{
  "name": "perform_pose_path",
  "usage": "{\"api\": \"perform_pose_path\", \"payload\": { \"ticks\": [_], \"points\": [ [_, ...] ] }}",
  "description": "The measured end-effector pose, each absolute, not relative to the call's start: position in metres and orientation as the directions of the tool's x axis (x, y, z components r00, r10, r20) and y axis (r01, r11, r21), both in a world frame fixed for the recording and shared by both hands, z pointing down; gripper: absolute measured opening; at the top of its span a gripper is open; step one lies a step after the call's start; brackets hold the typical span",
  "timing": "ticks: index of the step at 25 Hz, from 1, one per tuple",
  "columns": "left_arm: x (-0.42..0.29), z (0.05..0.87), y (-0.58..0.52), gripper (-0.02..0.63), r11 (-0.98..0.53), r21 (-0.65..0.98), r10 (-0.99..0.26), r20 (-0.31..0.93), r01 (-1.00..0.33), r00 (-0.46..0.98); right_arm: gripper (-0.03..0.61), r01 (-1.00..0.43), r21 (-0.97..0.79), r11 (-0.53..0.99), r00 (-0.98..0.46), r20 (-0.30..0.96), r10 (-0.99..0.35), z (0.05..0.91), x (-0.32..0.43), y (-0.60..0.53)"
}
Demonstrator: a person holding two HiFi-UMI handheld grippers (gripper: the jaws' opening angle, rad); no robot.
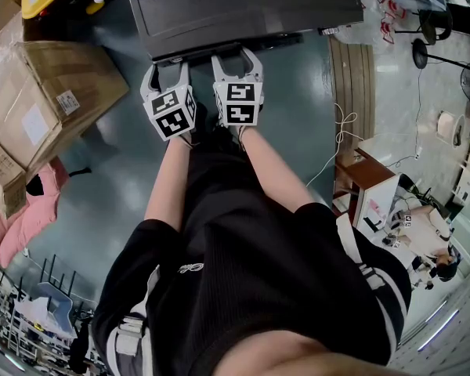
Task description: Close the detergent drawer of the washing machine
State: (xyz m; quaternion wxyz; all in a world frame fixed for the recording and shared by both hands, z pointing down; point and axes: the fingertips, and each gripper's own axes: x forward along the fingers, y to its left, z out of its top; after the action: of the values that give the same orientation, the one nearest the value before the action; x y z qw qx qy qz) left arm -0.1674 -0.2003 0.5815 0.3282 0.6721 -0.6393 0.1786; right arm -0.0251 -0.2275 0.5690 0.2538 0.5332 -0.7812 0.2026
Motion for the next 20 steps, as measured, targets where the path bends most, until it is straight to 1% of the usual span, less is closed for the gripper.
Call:
{"api": "perform_pose_path", "payload": {
  "ticks": [5, 7, 8, 11, 20],
  "points": [
    [-0.167, 0.582, -0.203, 0.301, 0.027, 0.211, -0.74, 0.661, -0.977, 0.122, 0.23, -0.938, -0.05, 0.343, -0.299, 0.62, -0.726, 0.57, -0.024, -0.23],
    [-0.17, 0.582, -0.207, 0.303, 0.051, 0.214, -0.74, 0.665, -0.976, 0.107, 0.231, -0.945, -0.049, 0.323, -0.281, 0.627, -0.727, 0.57, -0.025, -0.236],
    [-0.171, 0.582, -0.208, 0.307, 0.067, 0.214, -0.739, 0.667, -0.975, 0.096, 0.249, -0.95, -0.048, 0.31, -0.269, 0.63, -0.728, 0.569, -0.025, -0.238],
    [-0.171, 0.582, -0.207, 0.302, 0.08, 0.21, -0.738, 0.67, -0.974, 0.084, 0.242, -0.954, -0.047, 0.295, -0.257, 0.632, -0.731, 0.566, -0.026, -0.238],
    [-0.173, 0.586, -0.197, 0.297, 0.029, 0.194, -0.745, 0.659, -0.981, 0.108, 0.232, -0.939, -0.071, 0.337, -0.308, 0.612, -0.729, 0.571, -0.024, -0.231]
  ]
}}
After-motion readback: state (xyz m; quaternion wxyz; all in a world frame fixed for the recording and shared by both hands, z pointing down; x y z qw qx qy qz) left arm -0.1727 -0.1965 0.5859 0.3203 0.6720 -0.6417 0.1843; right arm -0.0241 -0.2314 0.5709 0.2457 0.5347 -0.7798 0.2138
